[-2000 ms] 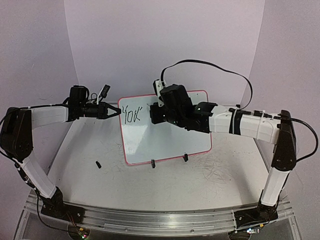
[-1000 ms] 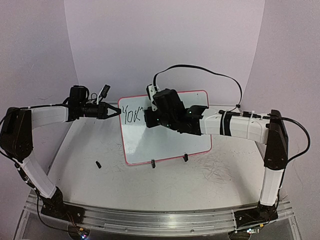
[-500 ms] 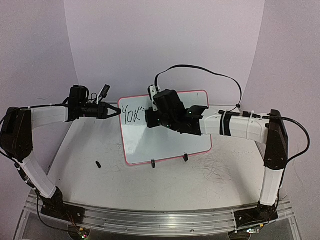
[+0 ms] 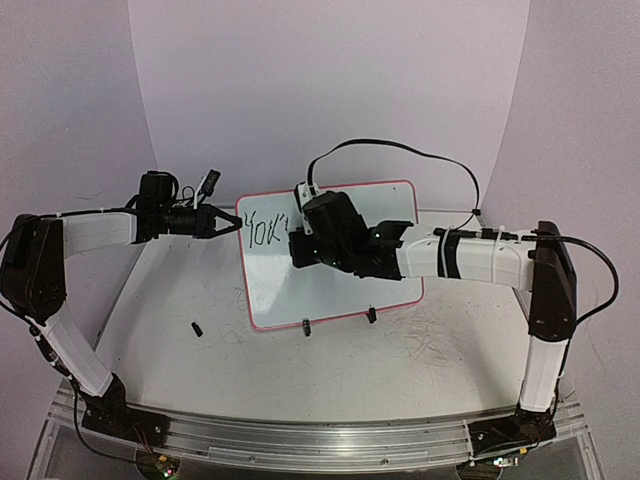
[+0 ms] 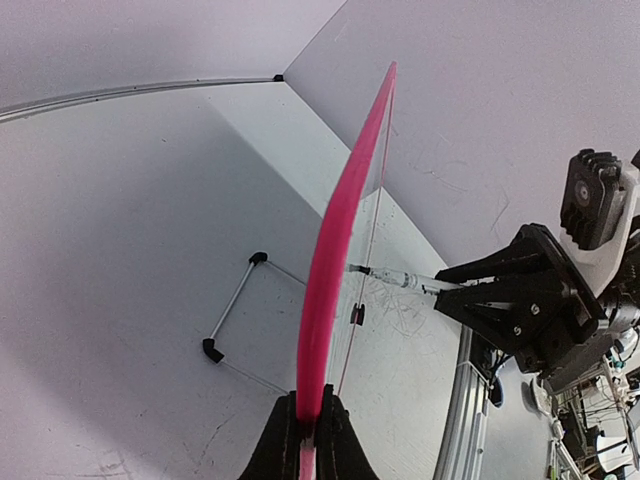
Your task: Write a sentence on the whiteboard
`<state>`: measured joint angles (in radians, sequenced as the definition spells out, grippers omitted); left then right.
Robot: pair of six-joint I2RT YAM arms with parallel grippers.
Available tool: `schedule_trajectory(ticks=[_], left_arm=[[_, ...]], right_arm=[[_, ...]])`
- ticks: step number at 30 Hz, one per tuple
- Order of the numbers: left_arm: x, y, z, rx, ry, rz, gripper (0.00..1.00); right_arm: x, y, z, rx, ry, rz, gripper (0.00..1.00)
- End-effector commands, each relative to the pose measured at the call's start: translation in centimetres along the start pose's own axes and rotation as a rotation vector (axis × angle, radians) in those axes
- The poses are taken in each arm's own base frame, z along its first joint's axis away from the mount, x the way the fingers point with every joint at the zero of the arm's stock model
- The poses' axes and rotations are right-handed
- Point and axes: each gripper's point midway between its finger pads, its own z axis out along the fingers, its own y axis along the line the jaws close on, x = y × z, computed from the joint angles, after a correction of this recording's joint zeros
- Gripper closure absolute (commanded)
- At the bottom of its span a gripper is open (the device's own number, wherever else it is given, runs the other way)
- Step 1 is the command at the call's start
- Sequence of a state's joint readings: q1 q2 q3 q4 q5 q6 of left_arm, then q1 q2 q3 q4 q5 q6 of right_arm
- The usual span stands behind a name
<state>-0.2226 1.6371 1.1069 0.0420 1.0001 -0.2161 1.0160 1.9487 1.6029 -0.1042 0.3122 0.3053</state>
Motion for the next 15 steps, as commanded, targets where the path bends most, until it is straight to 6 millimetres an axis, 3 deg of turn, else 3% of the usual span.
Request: schedule_trajectory(ticks=[1,9,15], left_arm=[[-1.5,-2.2,-0.3,0.043,-0.016,0.050,1.00],[-1.5,-2.3,-0.3,0.044,-0.016,0.051,1.00],[-1.5,-2.4,-0.2,0.045,-0.014,0.052,1.00]], right_arm=[[1.1,-1.0,-0.5,0.029,0.031,0.014,1.00],[2.2,-0.8,-0.7,0.025,0.050,0.021,1.00],[1.2,-0.6,-0.6,0.029,0.029,0.019,1.00]])
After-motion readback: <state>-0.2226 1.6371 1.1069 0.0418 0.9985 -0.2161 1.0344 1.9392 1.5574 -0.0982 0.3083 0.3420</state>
